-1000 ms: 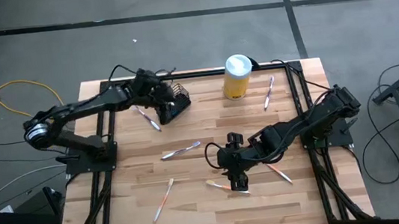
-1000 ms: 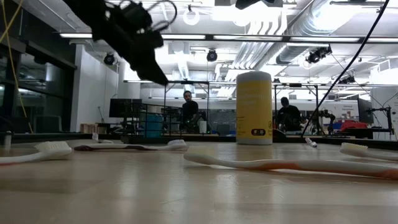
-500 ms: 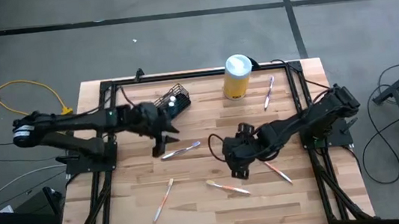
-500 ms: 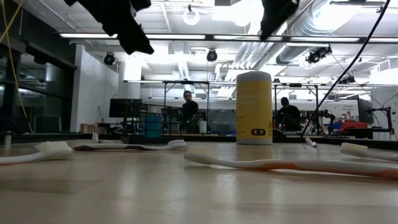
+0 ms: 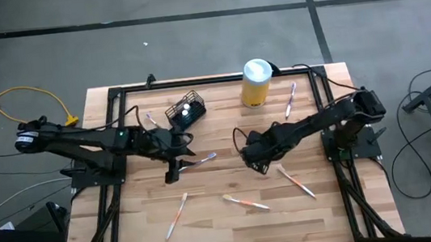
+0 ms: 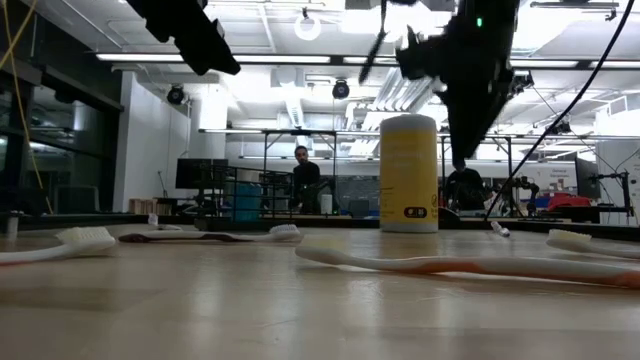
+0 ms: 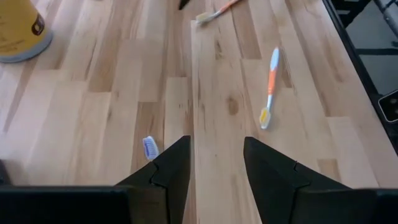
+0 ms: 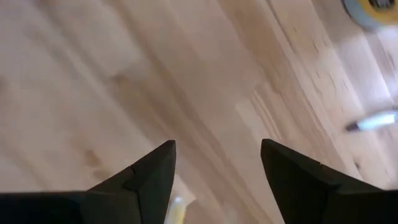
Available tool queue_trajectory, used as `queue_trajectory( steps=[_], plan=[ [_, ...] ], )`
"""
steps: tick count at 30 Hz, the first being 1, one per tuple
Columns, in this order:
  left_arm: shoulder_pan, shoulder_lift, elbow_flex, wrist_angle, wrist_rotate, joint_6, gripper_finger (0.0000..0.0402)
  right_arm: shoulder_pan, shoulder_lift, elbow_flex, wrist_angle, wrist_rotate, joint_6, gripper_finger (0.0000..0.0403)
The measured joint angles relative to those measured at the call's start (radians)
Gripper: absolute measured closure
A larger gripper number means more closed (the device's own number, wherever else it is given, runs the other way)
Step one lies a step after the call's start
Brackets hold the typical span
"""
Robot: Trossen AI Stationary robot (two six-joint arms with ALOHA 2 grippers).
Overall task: Pick & Place toothbrushing station
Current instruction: Put the top right purple toothbrush into the right section of the wire organizer
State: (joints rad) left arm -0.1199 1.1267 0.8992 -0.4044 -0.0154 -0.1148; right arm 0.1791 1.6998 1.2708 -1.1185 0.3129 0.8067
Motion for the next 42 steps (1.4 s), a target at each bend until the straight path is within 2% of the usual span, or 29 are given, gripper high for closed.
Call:
queue_trajectory(
  steps=[7, 14, 19, 25, 29, 34, 42],
  plan=[
    [0.0, 0.0, 0.0, 0.001, -0.013, -0.034, 0.0257, -0.109, 0.0, -0.072, -0.014, 0.003, 0.085, 0.0174],
    [0.0, 0.0, 0.0, 0.0, -0.01, -0.036, 0.0257, -0.226, -0.074, -0.109, -0.028, 0.023, 0.048, 0.0174],
    [0.0, 0.0, 0.0, 0.0, -0.009, -0.036, 0.0257, -0.306, -0.262, -0.235, -0.018, 0.014, 0.071, 0.0174],
    [0.0, 0.0, 0.0, 0.0, -0.009, -0.041, 0.0257, -0.452, -0.548, -0.422, 0.062, 0.009, 0.189, 0.0174],
    [0.0, 0.0, 0.0, 0.0, -0.009, -0.043, 0.0257, -0.555, -0.645, -0.491, 0.121, -0.032, 0.219, 0.0174],
    [0.0, 0.0, 0.0, 0.0, -0.009, -0.043, 0.0257, -0.649, -0.654, -0.518, 0.12, -0.019, 0.221, 0.0174],
    [0.0, 0.0, 0.0, 0.001, -0.008, -0.043, 0.0257, -0.803, -0.611, -0.521, 0.229, -0.048, 0.214, 0.0174]
  ],
)
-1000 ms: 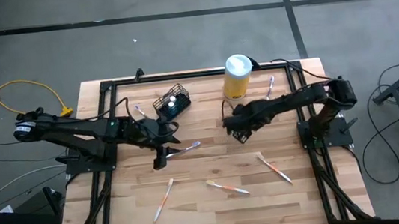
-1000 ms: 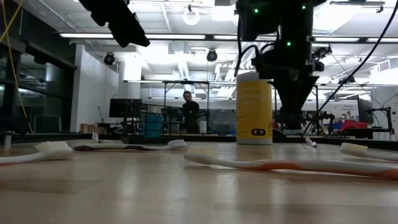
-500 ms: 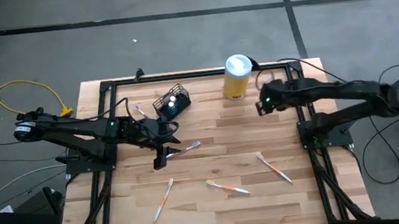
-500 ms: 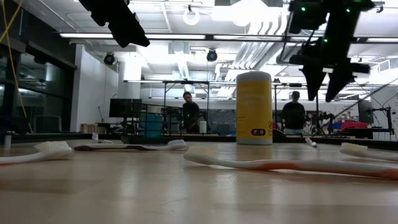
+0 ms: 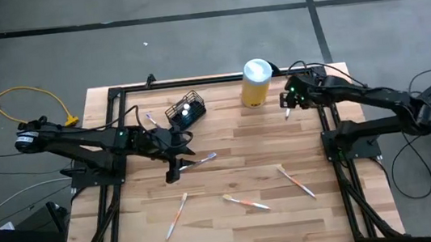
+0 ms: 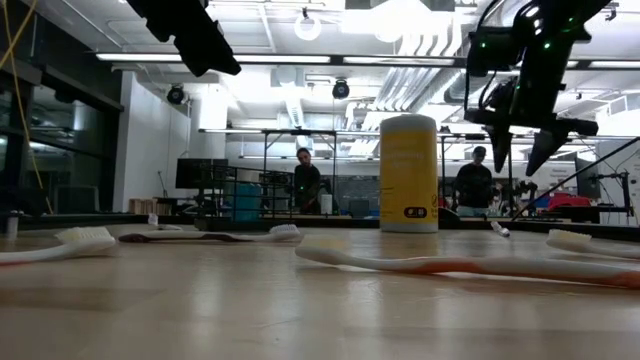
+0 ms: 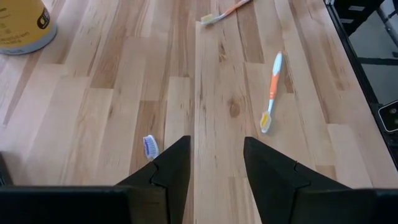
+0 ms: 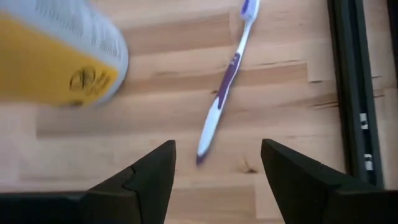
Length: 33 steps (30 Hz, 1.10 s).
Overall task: Pick & Place toothbrushing station
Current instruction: Put the top right purple toothbrush into the right section of the wire organizer
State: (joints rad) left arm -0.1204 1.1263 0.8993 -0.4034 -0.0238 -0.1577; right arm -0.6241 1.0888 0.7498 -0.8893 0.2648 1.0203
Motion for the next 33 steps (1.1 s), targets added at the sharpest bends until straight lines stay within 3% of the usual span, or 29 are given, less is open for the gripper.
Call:
queue_trajectory(
  steps=[14, 24, 33],
  plan=[
    [0.0, 0.0, 0.0, 0.0, 0.0, 0.001, 0.0257, -0.203, 0.193, 0.001, 0.182, -0.133, -0.013, 0.0174],
    [0.0, 0.0, 0.0, 0.0, 0.0, 0.002, 0.0257, -0.217, 0.406, 0.001, 0.264, -0.146, -0.003, 0.0174],
    [0.0, 0.0, 0.0, -0.001, 0.0, 0.002, 0.0257, -0.249, 0.474, 0.001, 0.297, -0.163, -0.003, 0.0174]
  ],
)
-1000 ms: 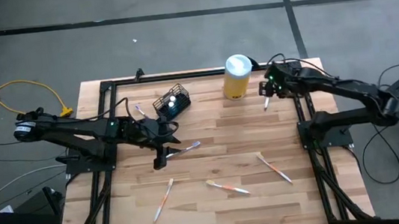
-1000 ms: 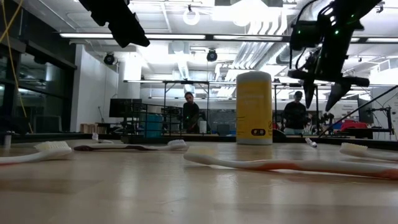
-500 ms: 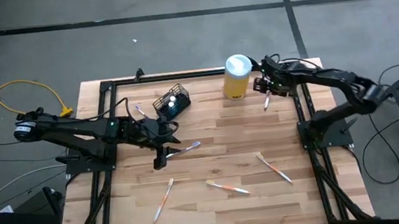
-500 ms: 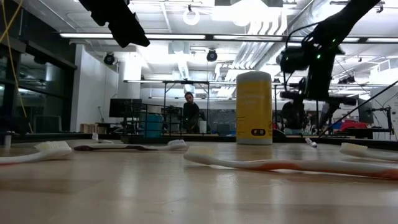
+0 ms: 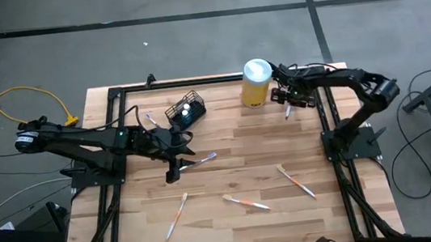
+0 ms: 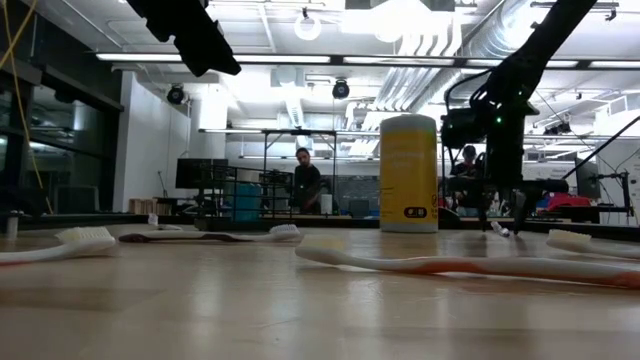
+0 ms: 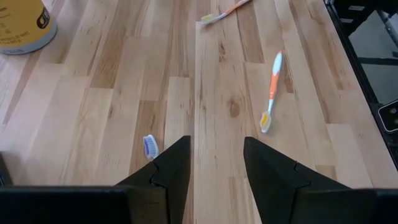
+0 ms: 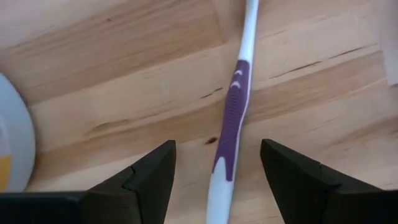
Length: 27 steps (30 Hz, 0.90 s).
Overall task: Pick & Place toothbrushing station
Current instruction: Put the top right purple toothbrush into the right section of the wire organizer
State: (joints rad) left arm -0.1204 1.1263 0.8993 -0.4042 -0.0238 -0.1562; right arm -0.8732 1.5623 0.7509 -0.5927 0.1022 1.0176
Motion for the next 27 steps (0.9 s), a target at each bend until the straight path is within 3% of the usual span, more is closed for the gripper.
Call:
queue_trajectory(
  steps=[9, 27],
  plan=[
    [0.0, 0.0, 0.0, 0.0, 0.0, 0.0, 0.0257, -0.052, 0.0, 0.001, 0.006, -0.011, -0.019, 0.0182],
    [0.0, 0.0, 0.0, 0.0, 0.0, 0.029, 0.0257, -0.059, 0.0, 0.001, 0.005, -0.048, -0.038, 0.031]
  ],
)
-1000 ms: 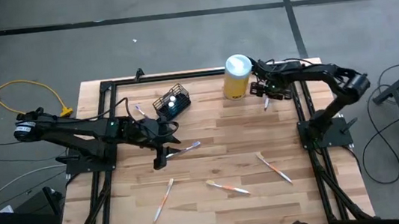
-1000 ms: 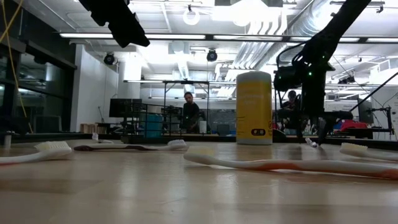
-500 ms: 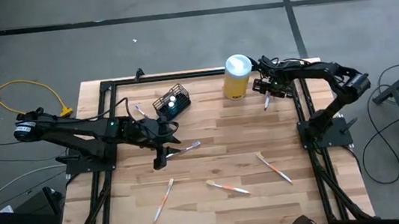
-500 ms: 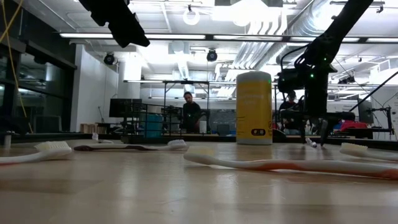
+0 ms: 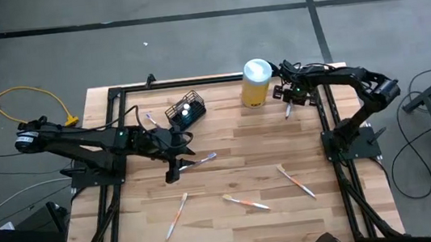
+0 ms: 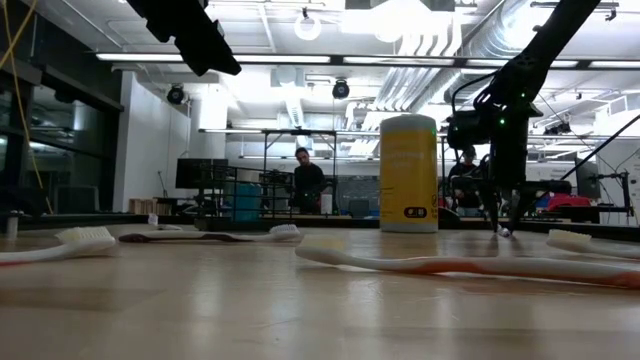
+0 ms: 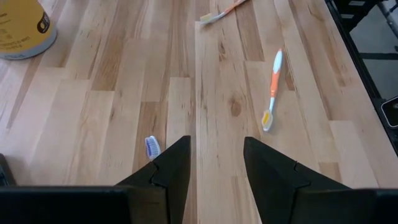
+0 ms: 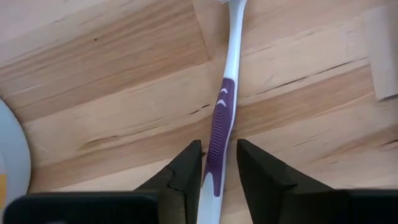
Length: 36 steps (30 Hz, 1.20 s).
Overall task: Pick & Place toothbrushing station
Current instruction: Put the top right purple toothbrush into the right section of the wire organizer
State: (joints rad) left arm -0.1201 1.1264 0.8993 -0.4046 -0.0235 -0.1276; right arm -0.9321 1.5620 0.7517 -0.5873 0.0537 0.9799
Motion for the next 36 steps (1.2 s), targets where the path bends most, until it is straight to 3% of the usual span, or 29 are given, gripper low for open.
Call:
queue_trajectory(
  steps=[20, 36],
  plan=[
    [0.0, 0.0, 0.0, 0.0, 0.0, -0.001, 0.0257, 0.001, -0.002, 0.001, 0.003, -0.004, -0.008, 0.0386],
    [0.0, 0.0, 0.0, 0.0, 0.0, -0.001, 0.0257, 0.011, -0.002, 0.001, -0.002, 0.025, -0.009, 0.0394]
  ],
)
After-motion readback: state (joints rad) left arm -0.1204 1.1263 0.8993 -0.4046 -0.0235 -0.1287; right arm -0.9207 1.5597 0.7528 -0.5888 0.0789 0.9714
